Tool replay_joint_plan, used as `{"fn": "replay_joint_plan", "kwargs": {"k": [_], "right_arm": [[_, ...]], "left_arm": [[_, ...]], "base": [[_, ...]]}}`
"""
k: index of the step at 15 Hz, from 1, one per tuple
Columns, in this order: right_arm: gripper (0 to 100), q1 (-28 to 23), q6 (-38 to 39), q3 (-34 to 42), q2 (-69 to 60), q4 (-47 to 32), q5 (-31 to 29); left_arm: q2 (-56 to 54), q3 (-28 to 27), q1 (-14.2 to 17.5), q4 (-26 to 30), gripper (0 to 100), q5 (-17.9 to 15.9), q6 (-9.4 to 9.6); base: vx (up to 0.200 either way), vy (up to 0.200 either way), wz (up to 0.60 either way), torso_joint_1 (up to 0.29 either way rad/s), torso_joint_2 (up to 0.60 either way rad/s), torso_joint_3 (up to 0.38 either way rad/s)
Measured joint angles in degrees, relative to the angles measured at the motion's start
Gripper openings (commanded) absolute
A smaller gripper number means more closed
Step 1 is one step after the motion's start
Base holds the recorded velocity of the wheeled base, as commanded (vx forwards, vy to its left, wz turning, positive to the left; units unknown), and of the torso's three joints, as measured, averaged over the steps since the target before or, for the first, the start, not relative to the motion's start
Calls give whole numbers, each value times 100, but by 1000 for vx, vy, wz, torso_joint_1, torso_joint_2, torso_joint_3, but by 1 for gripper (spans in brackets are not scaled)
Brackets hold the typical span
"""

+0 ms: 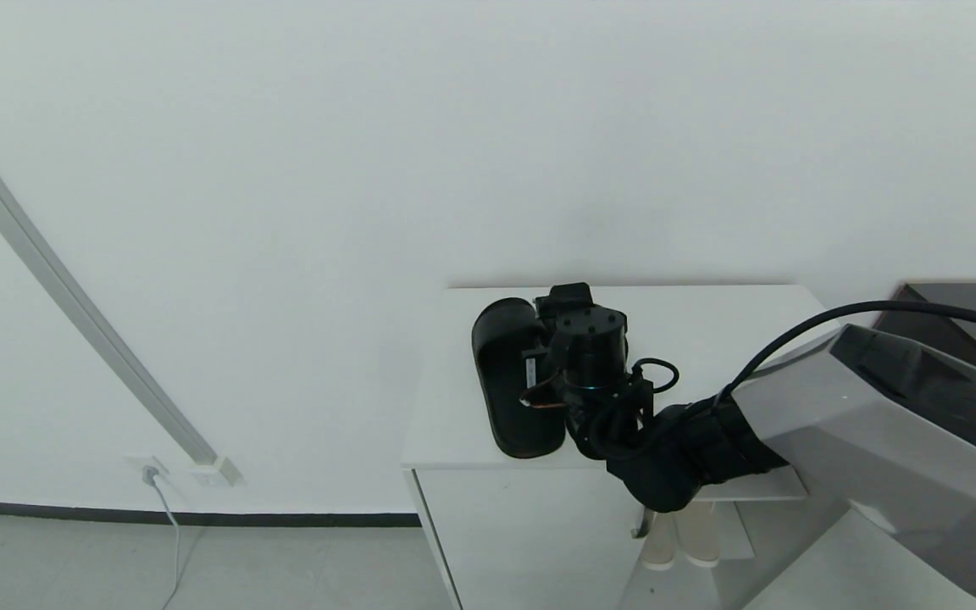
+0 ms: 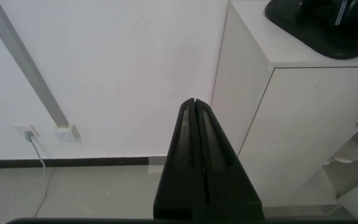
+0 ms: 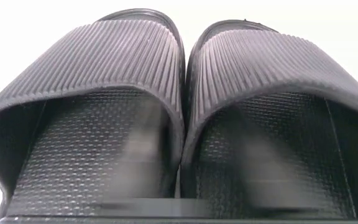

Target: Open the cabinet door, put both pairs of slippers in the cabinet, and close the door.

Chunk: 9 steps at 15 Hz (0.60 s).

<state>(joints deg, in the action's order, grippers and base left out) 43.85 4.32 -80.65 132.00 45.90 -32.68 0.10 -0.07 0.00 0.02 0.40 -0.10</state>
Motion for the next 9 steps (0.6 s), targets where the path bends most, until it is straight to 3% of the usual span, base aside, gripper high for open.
{"fn": "replay_joint_plan", "kwargs": {"k": [5, 9], "right_arm": [[0, 48, 0, 124, -168, -5, -16], [0, 155, 9, 883, -733, 50, 6]], "left_arm": [[0, -2, 0, 0, 0, 2, -4], [0, -2, 0, -2, 0, 4, -34]], "base": [[0, 0, 0, 0, 0, 0], [0, 0, 0, 0, 0, 0]]}}
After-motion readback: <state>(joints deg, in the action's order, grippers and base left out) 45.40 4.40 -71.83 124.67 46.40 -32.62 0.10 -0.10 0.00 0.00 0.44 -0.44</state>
